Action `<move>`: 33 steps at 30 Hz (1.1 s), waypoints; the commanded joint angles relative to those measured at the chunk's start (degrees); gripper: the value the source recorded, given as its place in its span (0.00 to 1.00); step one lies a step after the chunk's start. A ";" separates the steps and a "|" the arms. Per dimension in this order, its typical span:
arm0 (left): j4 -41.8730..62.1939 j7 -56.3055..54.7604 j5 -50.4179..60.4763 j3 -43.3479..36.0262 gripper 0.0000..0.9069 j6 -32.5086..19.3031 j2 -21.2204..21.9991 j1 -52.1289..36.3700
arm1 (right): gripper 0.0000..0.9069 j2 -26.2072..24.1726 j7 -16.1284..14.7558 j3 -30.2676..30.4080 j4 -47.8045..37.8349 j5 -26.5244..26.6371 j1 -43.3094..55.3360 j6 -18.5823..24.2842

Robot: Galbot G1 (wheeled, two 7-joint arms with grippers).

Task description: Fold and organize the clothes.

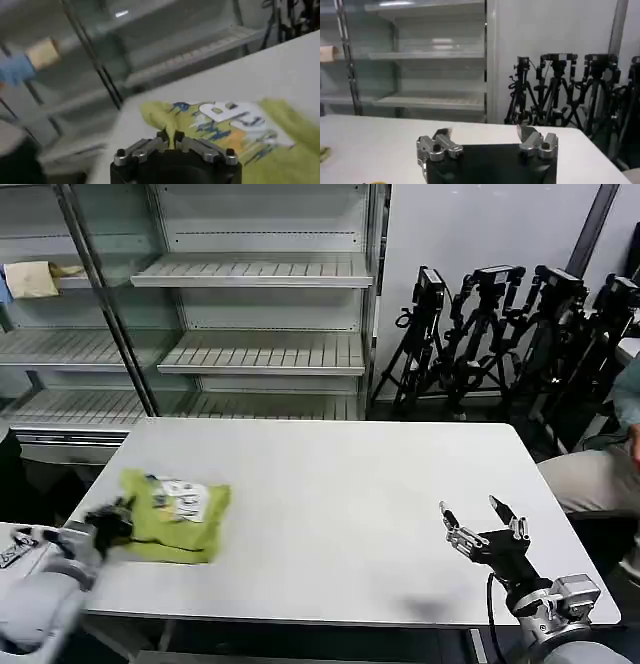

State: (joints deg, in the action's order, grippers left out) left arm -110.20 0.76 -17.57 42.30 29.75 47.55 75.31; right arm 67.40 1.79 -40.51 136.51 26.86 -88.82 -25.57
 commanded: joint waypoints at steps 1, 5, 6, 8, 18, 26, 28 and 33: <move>-18.74 6.24 9.15 -1.10 0.01 2.61 -1.03 3.30 | 1.00 1.08 -0.04 0.06 -0.29 -0.21 -0.26 0.55; -25.68 -6.08 4.07 -33.51 0.01 2.56 9.18 4.79 | 1.00 0.86 0.03 -1.55 -0.03 -0.05 -1.20 0.61; -26.62 -7.50 4.18 -38.99 0.01 3.16 12.21 5.88 | 1.00 1.01 0.12 -2.19 0.45 -0.01 -1.55 0.51; -26.79 -7.13 6.94 -48.89 0.01 3.23 17.65 5.60 | 1.00 1.09 0.09 -2.93 1.02 -0.09 -2.32 0.39; -3.51 -15.73 7.60 -51.44 0.02 3.37 38.68 -11.94 | 1.00 -2.13 -1.97 -8.17 -1.67 2.85 -0.16 0.29; 1.81 -25.30 -1.49 -46.88 0.02 3.45 39.72 -18.95 | 1.00 -4.22 -3.49 -6.93 -5.76 2.20 5.69 -0.20; 2.22 -24.63 -1.39 -46.93 1.00 3.32 39.77 -18.34 | 1.00 -4.28 -3.32 -6.08 -6.63 1.95 6.95 -0.10; -0.88 -20.99 -1.11 -47.33 1.00 2.81 37.86 -18.02 | 1.00 -4.45 -3.34 -4.15 -8.35 2.00 9.65 -0.06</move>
State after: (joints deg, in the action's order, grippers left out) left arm -113.75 -17.45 -15.75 -0.46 32.91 81.16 62.60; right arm 63.97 -0.87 -46.14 131.73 28.52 -84.58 -25.60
